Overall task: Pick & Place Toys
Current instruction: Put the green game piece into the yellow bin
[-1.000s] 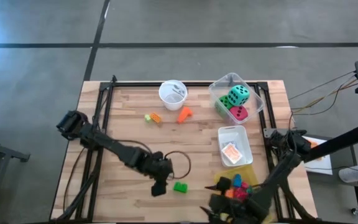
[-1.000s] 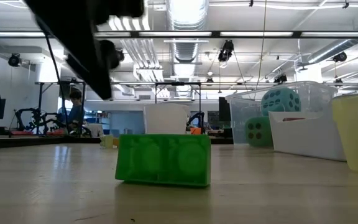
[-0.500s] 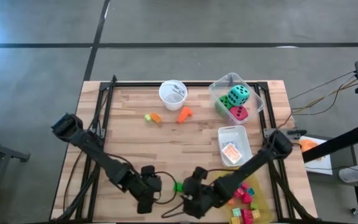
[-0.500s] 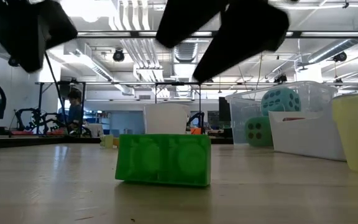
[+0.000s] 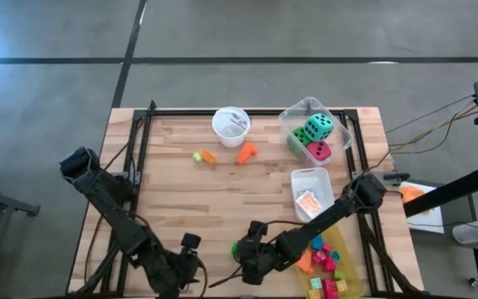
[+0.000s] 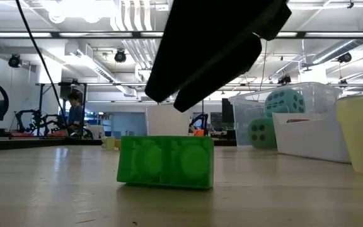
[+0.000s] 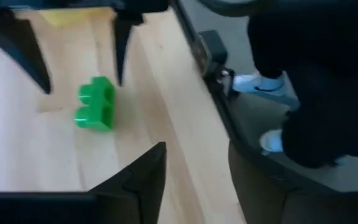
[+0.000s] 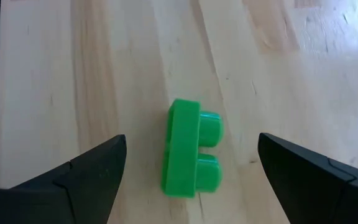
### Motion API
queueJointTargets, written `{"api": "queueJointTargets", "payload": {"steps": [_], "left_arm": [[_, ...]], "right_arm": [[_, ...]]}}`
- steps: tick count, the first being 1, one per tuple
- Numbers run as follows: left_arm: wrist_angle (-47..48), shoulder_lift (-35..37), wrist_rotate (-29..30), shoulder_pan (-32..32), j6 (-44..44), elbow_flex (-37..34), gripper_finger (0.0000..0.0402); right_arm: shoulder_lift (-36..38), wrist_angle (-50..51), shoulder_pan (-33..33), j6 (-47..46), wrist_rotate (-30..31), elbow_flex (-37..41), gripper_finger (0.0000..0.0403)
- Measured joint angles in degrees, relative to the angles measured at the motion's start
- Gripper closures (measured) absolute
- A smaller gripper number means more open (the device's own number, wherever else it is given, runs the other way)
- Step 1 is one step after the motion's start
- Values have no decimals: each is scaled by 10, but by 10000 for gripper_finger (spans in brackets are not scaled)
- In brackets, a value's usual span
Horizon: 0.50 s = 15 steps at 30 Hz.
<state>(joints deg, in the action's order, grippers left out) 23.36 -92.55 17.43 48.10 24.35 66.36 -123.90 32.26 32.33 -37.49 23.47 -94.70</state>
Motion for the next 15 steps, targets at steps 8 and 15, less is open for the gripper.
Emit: {"api": "queueJointTargets", "payload": {"steps": [8, 15], "left_arm": [[8, 1, 15, 0, -6, 0, 255], [6, 18, 31, -2, -6, 0, 255]], "right_arm": [[0, -2, -10, 34, -2, 5, 45], [0, -27, -22, 45, -16, 23, 45]]}}
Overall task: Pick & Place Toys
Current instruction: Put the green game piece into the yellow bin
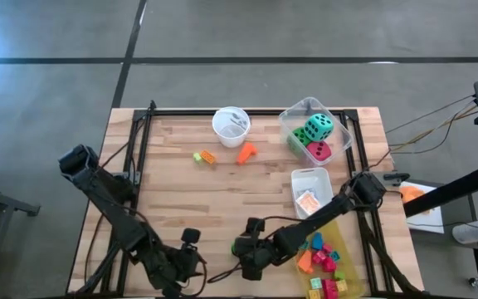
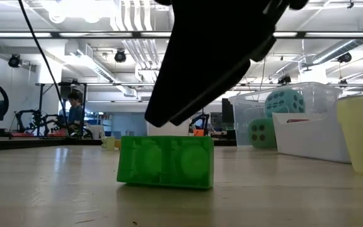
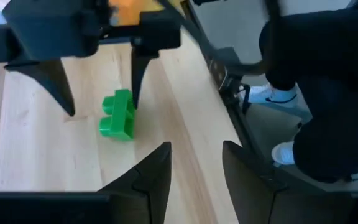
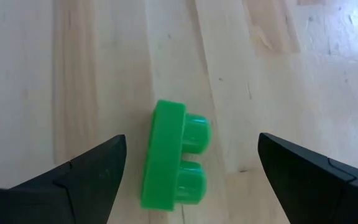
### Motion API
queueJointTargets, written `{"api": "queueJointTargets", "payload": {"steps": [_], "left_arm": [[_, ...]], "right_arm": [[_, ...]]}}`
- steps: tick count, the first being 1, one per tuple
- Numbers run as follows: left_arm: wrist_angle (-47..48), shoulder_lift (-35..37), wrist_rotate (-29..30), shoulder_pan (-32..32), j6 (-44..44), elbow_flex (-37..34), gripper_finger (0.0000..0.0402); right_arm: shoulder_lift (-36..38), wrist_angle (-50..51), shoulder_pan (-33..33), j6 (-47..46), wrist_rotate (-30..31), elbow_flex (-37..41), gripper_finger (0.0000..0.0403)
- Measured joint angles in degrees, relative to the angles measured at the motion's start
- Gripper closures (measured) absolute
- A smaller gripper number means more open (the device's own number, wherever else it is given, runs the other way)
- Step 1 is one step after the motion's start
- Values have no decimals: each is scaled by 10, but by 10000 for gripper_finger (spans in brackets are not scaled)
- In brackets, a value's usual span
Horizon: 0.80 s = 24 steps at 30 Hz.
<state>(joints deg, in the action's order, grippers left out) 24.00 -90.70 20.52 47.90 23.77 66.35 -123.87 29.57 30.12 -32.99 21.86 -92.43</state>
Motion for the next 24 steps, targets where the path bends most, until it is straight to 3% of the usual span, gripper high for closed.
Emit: {"api": "queueJointTargets", "payload": {"steps": [24], "left_arm": [[0, 5, 22, 0, 0, 0, 256]], "right_arm": [[0, -68, -4, 4, -29, 61, 46]]}}
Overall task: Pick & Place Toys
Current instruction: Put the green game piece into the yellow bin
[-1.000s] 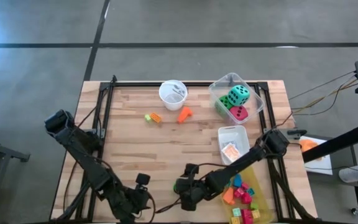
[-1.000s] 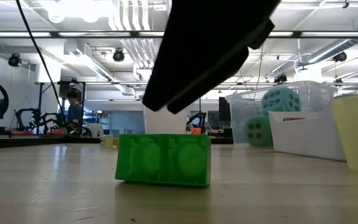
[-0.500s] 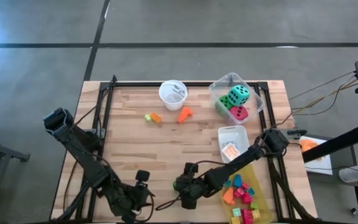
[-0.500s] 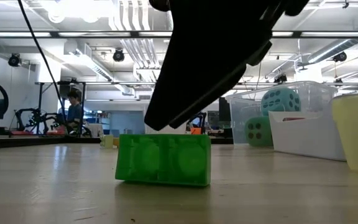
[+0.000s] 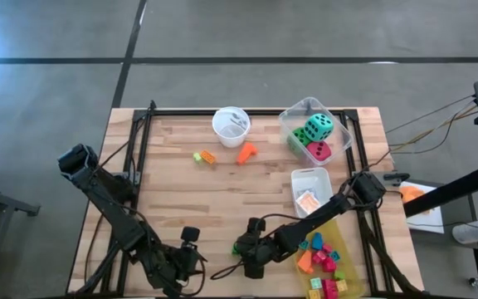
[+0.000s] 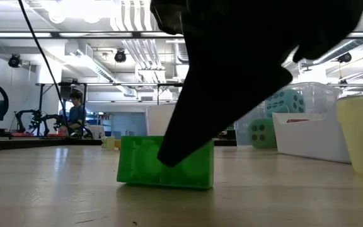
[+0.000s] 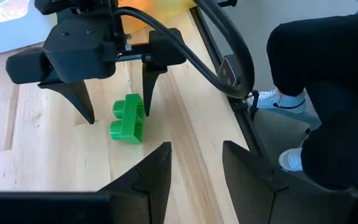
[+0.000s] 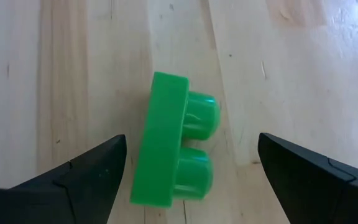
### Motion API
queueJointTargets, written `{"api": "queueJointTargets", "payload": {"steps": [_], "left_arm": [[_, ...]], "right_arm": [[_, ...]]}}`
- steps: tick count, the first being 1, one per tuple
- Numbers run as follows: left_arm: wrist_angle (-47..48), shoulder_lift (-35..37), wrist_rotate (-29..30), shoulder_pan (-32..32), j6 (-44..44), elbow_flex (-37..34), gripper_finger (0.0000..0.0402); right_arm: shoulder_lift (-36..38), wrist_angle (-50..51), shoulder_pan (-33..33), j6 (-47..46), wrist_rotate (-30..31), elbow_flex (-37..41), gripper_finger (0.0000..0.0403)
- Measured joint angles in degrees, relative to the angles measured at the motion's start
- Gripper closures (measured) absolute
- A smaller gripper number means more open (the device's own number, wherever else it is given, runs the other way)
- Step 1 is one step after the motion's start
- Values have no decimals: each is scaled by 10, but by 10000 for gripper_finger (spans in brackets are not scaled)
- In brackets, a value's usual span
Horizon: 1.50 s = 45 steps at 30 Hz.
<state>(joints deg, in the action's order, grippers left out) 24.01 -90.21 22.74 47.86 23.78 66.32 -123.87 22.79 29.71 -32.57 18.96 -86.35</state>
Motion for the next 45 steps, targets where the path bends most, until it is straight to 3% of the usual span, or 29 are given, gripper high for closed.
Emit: {"api": "queueJointTargets", "payload": {"steps": [6, 20, 34, 45], "left_arm": [[0, 0, 0, 0, 0, 0, 256], [0, 0, 0, 0, 0, 0, 256], [0, 0, 0, 0, 2, 0, 256], [0, 0, 0, 0, 1, 0, 256]], "right_arm": [[0, -52, 0, 0, -15, 30, 75], [0, -56, 0, -4, -14, 37, 243], [8, -35, 1, -37, -29, 31, 246], [61, 194, 23, -136, -26, -85, 246]]}}
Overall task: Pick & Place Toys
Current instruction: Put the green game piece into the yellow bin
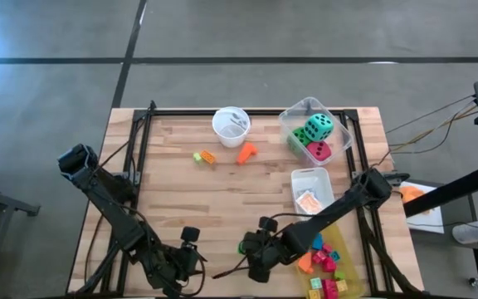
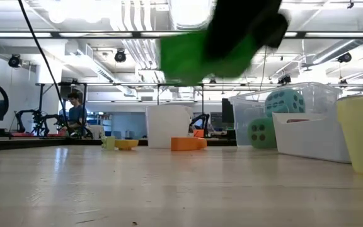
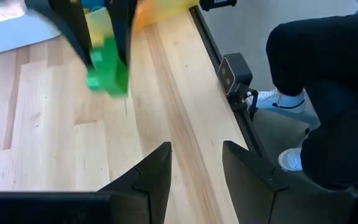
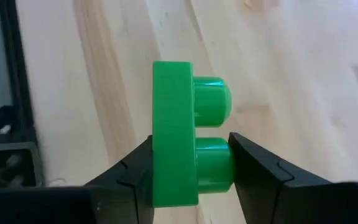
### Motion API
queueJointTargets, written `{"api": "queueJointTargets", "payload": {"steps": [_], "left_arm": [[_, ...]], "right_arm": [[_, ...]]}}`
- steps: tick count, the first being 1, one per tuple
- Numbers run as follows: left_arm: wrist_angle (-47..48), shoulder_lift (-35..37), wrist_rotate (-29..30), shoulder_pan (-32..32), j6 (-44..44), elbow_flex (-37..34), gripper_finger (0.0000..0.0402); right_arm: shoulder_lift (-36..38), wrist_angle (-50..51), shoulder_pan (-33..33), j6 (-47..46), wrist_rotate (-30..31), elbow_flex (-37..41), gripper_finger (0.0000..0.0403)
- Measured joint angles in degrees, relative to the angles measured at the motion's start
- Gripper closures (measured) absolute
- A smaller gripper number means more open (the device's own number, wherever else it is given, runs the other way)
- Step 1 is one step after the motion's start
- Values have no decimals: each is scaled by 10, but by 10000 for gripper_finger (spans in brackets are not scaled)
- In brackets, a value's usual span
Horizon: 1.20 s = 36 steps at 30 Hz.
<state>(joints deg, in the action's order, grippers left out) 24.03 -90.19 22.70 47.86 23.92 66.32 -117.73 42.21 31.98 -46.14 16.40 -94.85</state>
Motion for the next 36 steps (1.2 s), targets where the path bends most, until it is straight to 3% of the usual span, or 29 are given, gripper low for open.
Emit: {"api": "queueJointTargets", "payload": {"steps": [8, 15, 20, 28, 36], "left_arm": [[-2, 0, 0, 0, 1, 0, 255], [-2, 0, 0, 0, 1, 0, 255], [-4, 0, 0, 0, 1, 0, 255], [-7, 0, 0, 0, 3, 0, 255], [-8, 0, 0, 0, 2, 0, 255]], "right_arm": [[11, 300, 33, -121, -5, -133, 246], [12, 482, 80, -231, -62, -205, 246], [14, 476, 107, -270, -100, -195, 246], [15, 474, 133, -314, -126, -115, 246], [14, 414, 114, -283, -132, -20, 246]]}}
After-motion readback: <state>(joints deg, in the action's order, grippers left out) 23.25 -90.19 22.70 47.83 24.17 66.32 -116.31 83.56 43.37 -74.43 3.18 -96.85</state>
